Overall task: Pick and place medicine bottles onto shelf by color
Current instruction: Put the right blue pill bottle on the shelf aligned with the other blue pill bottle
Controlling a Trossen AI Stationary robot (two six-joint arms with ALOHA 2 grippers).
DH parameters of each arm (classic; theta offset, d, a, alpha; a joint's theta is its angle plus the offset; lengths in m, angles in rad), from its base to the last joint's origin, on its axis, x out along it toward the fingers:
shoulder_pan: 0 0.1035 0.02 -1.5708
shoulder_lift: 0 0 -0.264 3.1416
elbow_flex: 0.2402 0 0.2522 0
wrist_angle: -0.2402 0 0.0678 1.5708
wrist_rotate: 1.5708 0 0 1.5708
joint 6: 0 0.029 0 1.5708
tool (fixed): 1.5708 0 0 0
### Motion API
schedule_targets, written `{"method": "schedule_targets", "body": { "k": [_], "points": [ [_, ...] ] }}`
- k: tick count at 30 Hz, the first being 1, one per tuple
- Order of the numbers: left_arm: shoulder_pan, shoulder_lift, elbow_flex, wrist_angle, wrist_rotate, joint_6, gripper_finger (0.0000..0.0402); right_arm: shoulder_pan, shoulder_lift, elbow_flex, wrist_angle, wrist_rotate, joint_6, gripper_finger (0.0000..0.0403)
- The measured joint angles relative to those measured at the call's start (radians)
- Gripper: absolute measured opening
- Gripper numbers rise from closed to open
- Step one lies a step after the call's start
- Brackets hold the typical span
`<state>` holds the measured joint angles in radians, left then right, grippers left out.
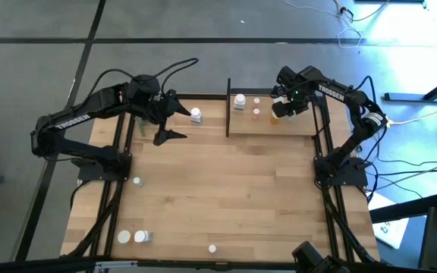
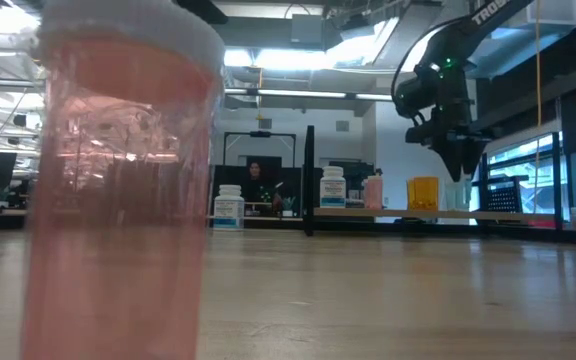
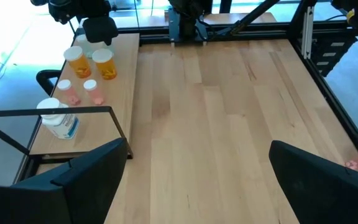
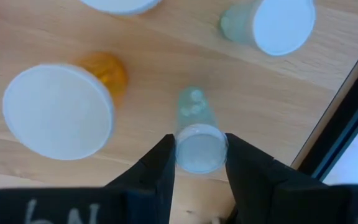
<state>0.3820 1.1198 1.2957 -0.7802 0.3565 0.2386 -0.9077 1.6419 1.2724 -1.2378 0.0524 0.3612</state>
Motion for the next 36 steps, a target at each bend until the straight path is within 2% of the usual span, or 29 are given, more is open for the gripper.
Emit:
{"method": "schedule_targets", "body": {
  "k": [17,30,36],
  "points": [
    [-0.001,0.0,0.0,0.0,0.0,0.0,0.0387,0.0,0.0,0.0,0.016,-0.001,0.021,0.0128],
    [-0.001,0.0,0.0,0.0,0.0,0.0,0.0387,0.0,0.0,0.0,0.009,-0.002,-0.057,0.0128],
    [-0.001,0.0,0.0,0.0,0.0,0.0,0.0387,0.0,0.0,0.0,0.013,-0.002,-0.023,0.0128]
  ]
}}
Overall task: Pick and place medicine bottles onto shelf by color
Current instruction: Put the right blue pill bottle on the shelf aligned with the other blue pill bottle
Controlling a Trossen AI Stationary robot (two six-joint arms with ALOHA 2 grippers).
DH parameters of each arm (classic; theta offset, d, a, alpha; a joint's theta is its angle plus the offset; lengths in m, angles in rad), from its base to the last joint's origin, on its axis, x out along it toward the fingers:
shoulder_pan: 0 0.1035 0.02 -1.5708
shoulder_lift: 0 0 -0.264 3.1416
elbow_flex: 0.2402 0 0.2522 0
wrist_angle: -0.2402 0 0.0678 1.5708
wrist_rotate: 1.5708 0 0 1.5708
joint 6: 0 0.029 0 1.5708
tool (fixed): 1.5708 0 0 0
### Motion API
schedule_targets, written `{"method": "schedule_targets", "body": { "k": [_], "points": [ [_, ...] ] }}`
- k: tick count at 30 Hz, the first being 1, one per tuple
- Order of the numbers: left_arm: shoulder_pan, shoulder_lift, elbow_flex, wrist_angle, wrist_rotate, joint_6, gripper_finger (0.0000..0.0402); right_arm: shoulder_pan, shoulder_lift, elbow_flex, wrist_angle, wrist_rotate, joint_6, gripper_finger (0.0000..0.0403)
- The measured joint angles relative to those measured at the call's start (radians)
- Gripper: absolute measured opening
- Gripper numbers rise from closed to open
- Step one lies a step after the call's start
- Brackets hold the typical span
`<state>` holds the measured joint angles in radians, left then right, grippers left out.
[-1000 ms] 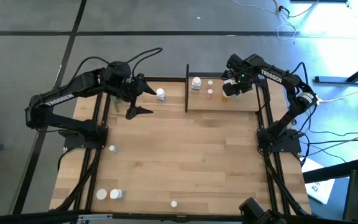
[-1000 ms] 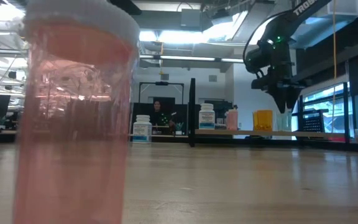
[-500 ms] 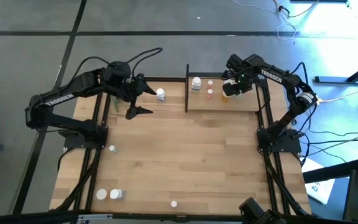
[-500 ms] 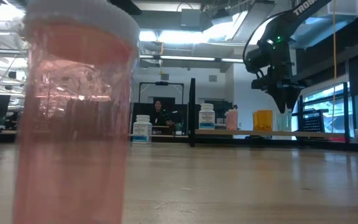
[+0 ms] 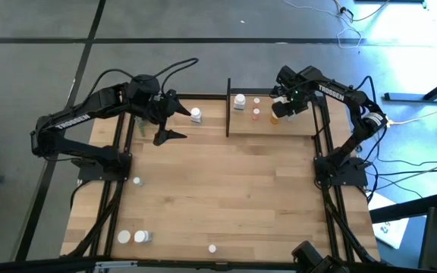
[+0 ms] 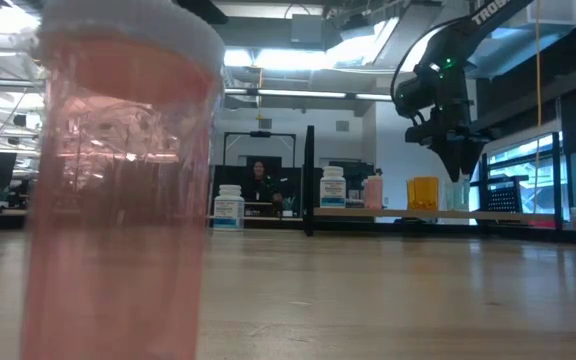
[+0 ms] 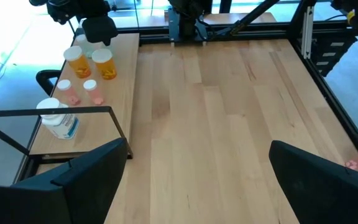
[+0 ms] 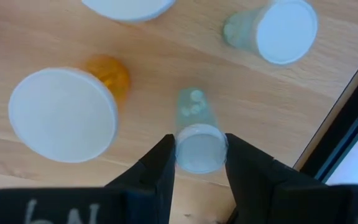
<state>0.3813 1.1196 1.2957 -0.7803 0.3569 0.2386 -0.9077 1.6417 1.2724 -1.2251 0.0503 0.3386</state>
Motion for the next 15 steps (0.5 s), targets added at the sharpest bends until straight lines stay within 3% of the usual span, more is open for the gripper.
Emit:
{"method": "schedule_targets", "body": {
  "k": [6,15],
  "points": [
    [0.0,0.0,0.0,0.0,0.0,0.0,0.0387,0.001,0.0,0.0,-0.001,-0.021,-0.056,0.0128],
    [0.0,0.0,0.0,0.0,0.0,0.0,0.0387,0.0,0.0,0.0,-0.005,-0.018,-0.002,0.0128]
  ]
}}
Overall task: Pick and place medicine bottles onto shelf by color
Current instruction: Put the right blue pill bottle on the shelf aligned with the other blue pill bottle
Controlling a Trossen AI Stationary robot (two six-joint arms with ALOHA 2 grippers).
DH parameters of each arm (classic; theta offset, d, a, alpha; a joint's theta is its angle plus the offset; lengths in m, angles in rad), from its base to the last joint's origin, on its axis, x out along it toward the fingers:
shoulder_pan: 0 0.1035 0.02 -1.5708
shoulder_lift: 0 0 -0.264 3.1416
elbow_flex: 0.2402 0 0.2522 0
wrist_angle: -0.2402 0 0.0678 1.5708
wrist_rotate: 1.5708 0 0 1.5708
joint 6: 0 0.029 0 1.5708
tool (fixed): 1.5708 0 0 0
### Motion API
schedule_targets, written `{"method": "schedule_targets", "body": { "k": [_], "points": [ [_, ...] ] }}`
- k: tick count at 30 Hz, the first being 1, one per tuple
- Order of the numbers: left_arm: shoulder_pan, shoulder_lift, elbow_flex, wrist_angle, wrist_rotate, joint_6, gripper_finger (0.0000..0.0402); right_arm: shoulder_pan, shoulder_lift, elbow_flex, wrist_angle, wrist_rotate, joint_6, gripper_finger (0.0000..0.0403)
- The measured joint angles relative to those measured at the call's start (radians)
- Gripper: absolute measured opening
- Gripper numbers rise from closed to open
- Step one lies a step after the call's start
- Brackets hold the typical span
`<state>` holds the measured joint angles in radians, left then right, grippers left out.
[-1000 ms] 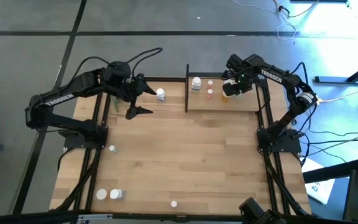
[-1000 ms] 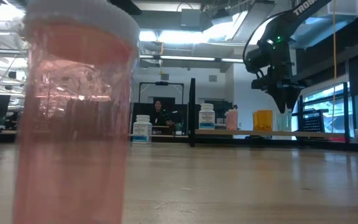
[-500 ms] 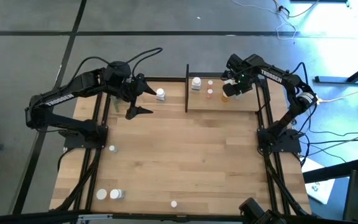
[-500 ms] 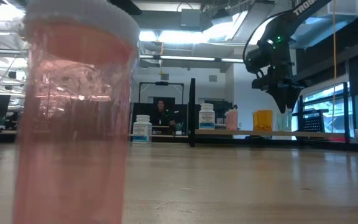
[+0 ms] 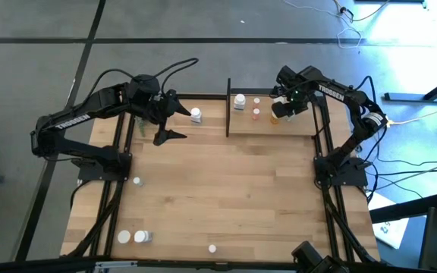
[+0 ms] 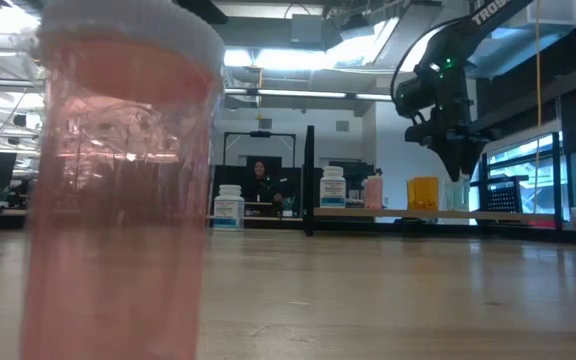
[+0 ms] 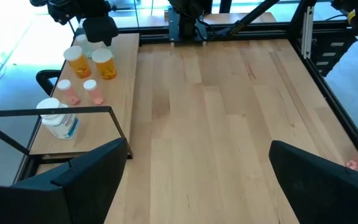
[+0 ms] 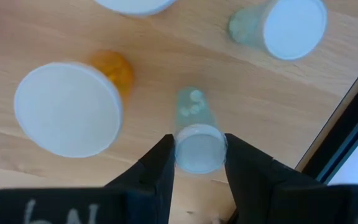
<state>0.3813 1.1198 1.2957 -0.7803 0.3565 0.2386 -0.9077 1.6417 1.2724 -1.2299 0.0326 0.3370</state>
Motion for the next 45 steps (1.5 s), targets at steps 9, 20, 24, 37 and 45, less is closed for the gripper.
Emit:
{"method": "schedule_targets", "body": {
  "k": [9,20,24,37,45],
  "points": [
    [0.0,0.0,0.0,0.0,0.0,0.0,0.0387,0.0,0.0,0.0,-0.007,0.001,-0.028,0.0128],
    [0.0,0.0,0.0,0.0,0.0,0.006,0.0387,0.002,-0.006,-0.04,0.004,0.017,0.018,0.0128],
    [0.0,0.0,0.0,-0.001,0.0,0.007,0.0387,0.002,-0.002,-0.026,0.009,0.013,0.017,0.0128],
    [0.0,0.0,0.0,-0.005,0.0,0.007,0.0387,0.002,-0.001,-0.021,0.026,0.01,-0.002,0.0128],
    [0.0,0.0,0.0,-0.005,0.0,0.007,0.0387,0.002,-0.001,-0.021,0.054,0.009,-0.019,0.0143]
  ]
}}
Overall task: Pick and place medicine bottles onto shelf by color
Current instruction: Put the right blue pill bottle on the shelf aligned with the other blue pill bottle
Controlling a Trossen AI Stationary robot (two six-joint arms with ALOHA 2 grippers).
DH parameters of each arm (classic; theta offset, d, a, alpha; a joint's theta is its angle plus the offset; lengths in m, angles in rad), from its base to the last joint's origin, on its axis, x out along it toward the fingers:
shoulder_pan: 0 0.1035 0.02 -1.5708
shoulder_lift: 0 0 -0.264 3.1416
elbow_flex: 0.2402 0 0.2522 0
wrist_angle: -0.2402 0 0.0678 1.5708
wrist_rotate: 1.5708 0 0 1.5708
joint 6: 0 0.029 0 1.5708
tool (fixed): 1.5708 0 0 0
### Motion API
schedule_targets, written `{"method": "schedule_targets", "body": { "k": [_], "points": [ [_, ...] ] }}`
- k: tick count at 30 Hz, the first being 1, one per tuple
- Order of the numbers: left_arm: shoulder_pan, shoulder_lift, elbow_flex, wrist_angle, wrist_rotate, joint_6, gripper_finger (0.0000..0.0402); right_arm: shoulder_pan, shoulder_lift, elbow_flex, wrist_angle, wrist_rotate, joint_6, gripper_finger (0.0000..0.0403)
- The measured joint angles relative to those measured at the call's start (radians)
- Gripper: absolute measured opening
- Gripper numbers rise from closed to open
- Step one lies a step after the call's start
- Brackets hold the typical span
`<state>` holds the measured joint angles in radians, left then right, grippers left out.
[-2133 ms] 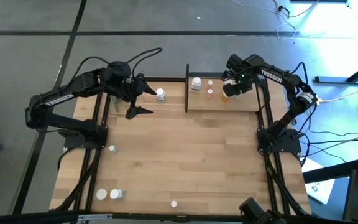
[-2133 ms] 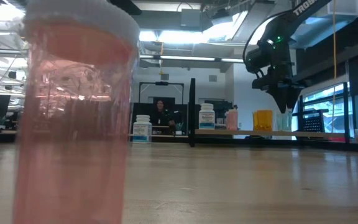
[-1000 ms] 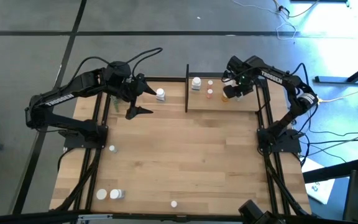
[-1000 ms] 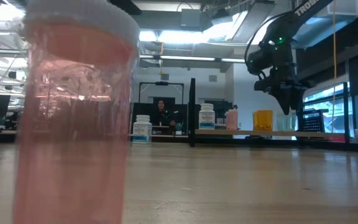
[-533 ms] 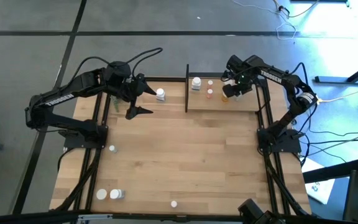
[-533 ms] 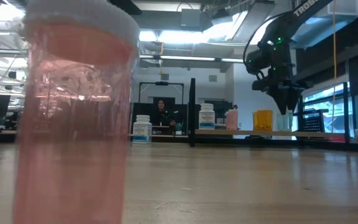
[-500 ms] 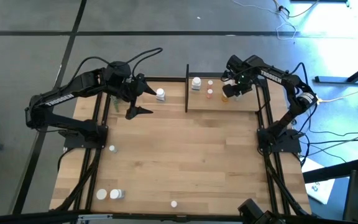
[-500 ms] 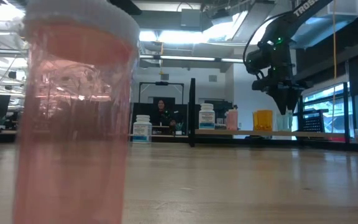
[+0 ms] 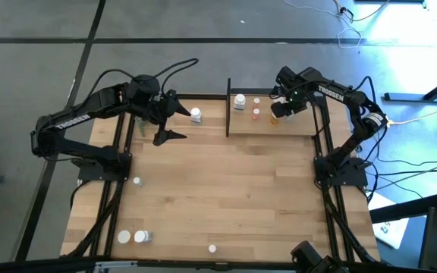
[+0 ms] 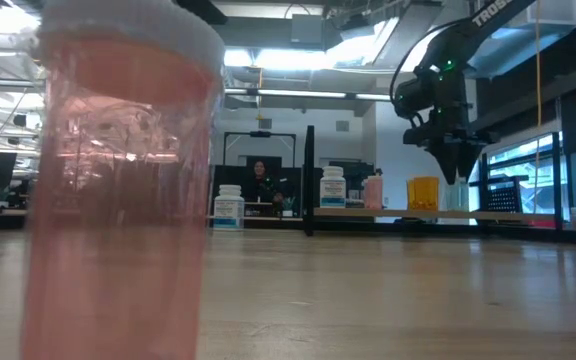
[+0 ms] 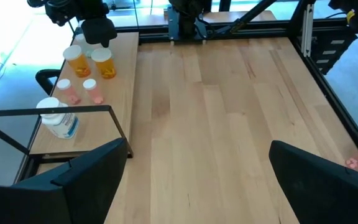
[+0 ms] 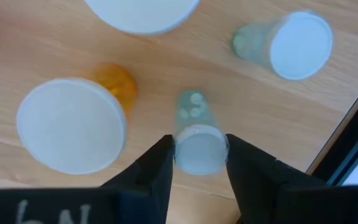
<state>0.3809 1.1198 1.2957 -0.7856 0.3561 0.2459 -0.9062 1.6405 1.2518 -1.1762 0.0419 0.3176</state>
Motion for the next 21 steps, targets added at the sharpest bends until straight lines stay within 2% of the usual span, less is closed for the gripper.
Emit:
{"method": "schedule_targets", "body": {
  "k": [10,21],
  "points": [
    [0.0,0.0,0.0,0.0,0.0,-0.001,0.0387,0.0,0.001,0.0,-0.001,-0.001,0.014,0.0199],
    [0.0,0.0,0.0,-0.008,0.0,-0.002,0.0387,0.0,-0.003,0.0,-0.038,-0.01,0.017,0.0205]
  ]
}}
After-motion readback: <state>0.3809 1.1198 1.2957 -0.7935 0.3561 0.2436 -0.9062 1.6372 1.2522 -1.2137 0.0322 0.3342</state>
